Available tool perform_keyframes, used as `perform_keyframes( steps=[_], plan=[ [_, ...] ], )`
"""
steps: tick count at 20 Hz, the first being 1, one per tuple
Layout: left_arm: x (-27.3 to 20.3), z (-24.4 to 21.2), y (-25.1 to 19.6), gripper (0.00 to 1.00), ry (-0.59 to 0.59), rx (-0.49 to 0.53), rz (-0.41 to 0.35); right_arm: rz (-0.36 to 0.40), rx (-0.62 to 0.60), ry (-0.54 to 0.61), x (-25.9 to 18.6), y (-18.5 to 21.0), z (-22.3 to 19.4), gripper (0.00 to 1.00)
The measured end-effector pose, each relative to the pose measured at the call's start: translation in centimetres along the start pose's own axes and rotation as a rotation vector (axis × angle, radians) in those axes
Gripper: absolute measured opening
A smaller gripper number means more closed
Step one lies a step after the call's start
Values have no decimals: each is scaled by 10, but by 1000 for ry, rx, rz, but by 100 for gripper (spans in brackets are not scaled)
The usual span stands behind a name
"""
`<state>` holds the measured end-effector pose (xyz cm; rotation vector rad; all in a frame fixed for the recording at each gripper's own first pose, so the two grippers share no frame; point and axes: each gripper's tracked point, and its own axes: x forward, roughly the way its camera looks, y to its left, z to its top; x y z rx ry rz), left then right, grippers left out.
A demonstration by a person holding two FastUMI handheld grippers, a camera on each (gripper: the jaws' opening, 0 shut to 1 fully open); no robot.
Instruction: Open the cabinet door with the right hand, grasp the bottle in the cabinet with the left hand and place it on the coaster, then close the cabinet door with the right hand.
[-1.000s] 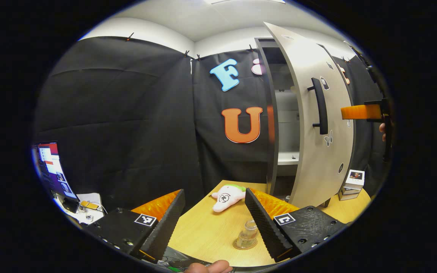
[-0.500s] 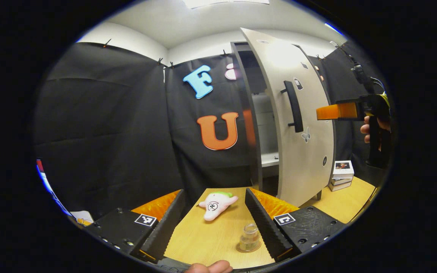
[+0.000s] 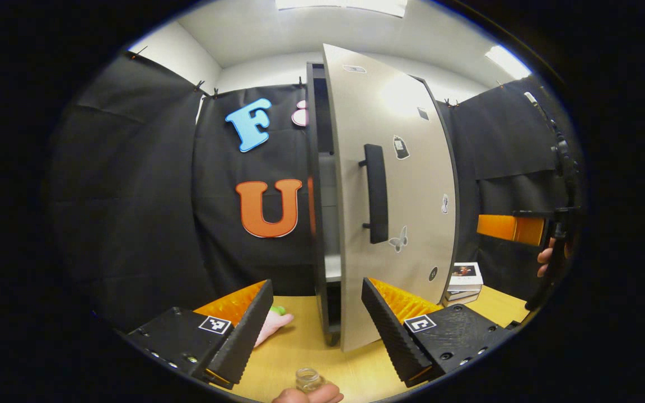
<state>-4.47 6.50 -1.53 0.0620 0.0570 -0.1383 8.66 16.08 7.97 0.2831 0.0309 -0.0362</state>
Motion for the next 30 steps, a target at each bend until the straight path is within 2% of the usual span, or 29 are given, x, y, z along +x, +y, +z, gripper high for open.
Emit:
perform_keyframes(
  steps=[3,4,5,6,7,8,11,12,13,15,16,18,19,20,22,23,24,25,26,30],
  plan=[
    [17,2,-17,96,-2,12,-16,12,2,-21,5,-3,-6,99],
    [25,3,-23,96,3,14,-20,14,-27,-22,6,-5,-8,94],
    [28,2,-28,96,9,11,-19,19,-57,-36,7,-6,-9,99],
    [34,3,-32,96,7,6,-17,14,-79,-53,10,-9,-8,94],
    [38,3,-37,96,16,4,-12,12,-82,-58,13,-11,-10,99],
    [42,4,-39,96,17,4,3,33,-67,-49,16,-6,-13,94],
    [53,15,-41,96,-10,-2,41,67,-50,-13,24,1,-21,94],
    [56,17,-41,96,-22,5,50,72,-61,-15,27,2,-21,99],
    [58,18,-39,96,-22,9,67,71,-72,-23,28,1,-18,95],
    [60,13,-40,96,-14,-12,82,99,-85,-40,29,10,-14,94],
    [60,11,-41,96,-13,-29,85,121,-99,-38,28,16,-16,99],
    [55,18,-37,96,-39,-35,106,138,-145,-37,24,24,-19,99],
    [53,25,-36,96,-69,-28,112,133,-166,-36,23,25,-21,94],
    [55,28,-38,100,-90,-21,94,122,-176,-38,21,26,-23,99],
    [55,25,-46,96,-100,-19,49,90,-176,-47,15,27,-25,95],
    [53,22,-48,100,-98,-18,28,83,-175,-57,12,29,-25,95],
    [50,23,-48,100,-98,-18,23,66,-177,-63,9,28,-26,99],
    [49,22,-48,95,-93,-22,10,56,-173,-68,6,28,-25,96],
    [48,19,-48,95,-88,-25,1,54,-168,-67,6,31,-27,99],
    [44,18,-40,95,-94,-29,-6,62,-177,-52,1,40,-31,99]
  ],
)
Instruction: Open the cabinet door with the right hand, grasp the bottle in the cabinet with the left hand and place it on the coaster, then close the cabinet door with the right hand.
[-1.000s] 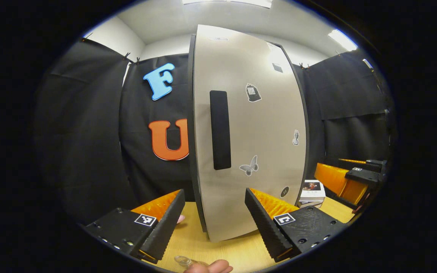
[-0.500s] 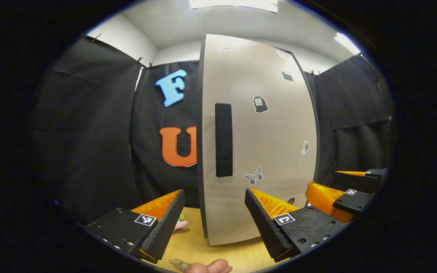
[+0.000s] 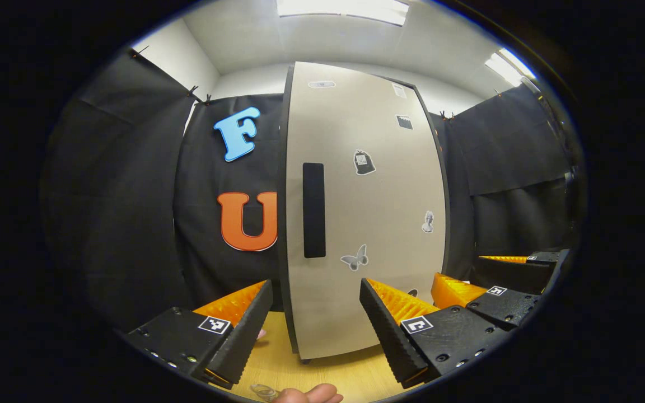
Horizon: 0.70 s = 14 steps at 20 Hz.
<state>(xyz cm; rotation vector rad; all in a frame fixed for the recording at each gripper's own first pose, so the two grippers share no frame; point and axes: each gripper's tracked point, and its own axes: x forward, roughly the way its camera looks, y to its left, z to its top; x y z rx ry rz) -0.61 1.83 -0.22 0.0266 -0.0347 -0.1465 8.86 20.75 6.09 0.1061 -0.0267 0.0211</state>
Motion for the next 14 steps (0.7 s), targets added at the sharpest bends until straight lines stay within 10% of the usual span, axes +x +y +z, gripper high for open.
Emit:
perform_keyframes(
  steps=[14],
  plan=[
    [-8,-1,1,95,-7,-25,26,22,-65,-19,-8,0,8,99]
  ],
)
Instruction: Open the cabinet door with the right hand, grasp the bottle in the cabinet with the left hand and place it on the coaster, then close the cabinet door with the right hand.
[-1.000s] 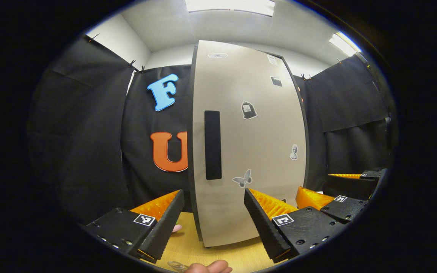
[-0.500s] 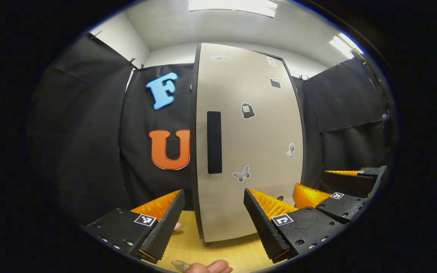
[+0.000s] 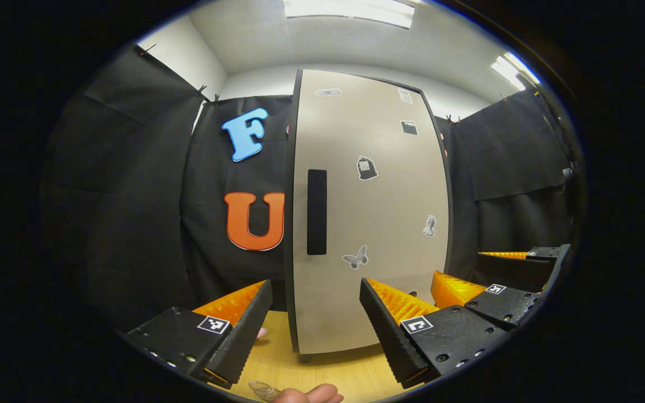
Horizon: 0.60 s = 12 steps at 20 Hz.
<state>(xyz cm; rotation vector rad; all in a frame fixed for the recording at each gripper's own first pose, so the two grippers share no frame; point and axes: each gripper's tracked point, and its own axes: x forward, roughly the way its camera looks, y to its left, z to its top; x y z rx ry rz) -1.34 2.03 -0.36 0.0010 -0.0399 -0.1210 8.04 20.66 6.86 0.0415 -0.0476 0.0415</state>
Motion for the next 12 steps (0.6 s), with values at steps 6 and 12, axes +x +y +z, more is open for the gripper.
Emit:
perform_keyframes(
  steps=[6,12],
  plan=[
    [-8,-5,-3,95,14,19,-20,-30,13,16,-10,-4,-10,99],
    [-13,-2,-2,95,9,15,-20,-20,20,8,-14,0,-7,99]
  ],
)
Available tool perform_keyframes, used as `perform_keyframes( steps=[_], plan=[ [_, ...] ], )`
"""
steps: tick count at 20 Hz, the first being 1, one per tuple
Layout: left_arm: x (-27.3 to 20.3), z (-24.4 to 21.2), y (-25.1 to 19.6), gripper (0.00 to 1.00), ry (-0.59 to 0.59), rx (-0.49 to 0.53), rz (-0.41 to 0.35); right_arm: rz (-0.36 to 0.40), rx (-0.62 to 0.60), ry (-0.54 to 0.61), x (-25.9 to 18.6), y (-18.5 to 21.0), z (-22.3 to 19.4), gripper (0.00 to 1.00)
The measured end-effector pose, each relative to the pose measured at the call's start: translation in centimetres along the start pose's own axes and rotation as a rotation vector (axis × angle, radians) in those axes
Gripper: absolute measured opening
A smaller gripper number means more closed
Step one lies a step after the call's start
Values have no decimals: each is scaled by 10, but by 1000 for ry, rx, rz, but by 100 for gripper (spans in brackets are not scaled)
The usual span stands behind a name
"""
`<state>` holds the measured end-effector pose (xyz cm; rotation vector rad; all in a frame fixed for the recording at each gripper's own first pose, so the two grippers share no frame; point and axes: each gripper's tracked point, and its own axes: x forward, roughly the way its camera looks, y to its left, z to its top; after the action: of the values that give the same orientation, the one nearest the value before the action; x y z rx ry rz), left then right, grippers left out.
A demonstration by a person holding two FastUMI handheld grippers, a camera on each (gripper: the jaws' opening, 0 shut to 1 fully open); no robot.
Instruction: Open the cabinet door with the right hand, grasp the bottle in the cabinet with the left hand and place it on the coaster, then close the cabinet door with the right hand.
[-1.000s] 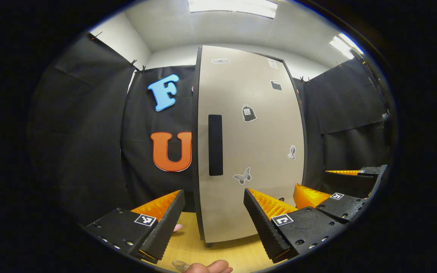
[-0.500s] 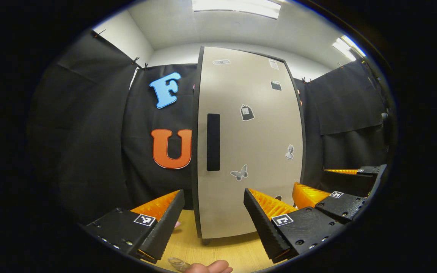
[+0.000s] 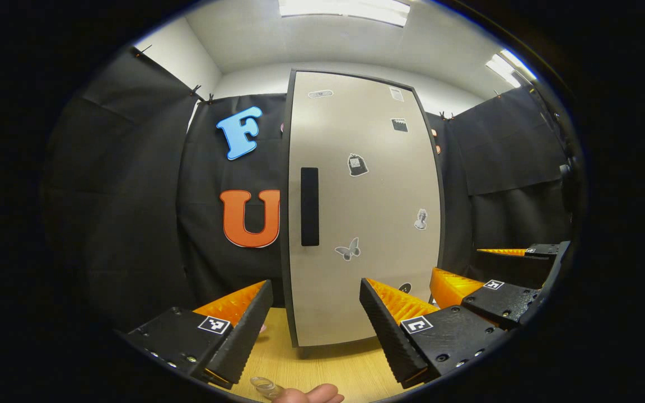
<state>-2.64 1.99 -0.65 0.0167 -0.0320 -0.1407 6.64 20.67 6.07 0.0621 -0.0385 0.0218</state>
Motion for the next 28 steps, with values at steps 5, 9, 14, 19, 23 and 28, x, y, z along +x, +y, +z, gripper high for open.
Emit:
perform_keyframes(
  steps=[5,9,14,19,23,28],
  plan=[
    [1,-1,-1,95,5,-6,5,8,-2,5,-1,1,0,99],
    [1,4,0,94,1,1,10,12,-2,0,-2,2,2,99],
    [4,1,0,94,6,-1,4,14,5,5,-1,3,0,99],
    [3,4,1,94,0,-13,2,7,-19,21,0,3,-4,95],
    [4,-3,3,95,20,-23,6,14,-20,-3,0,3,4,99],
    [3,-4,-3,95,23,-26,-5,12,-12,13,-1,2,-1,96]
  ],
)
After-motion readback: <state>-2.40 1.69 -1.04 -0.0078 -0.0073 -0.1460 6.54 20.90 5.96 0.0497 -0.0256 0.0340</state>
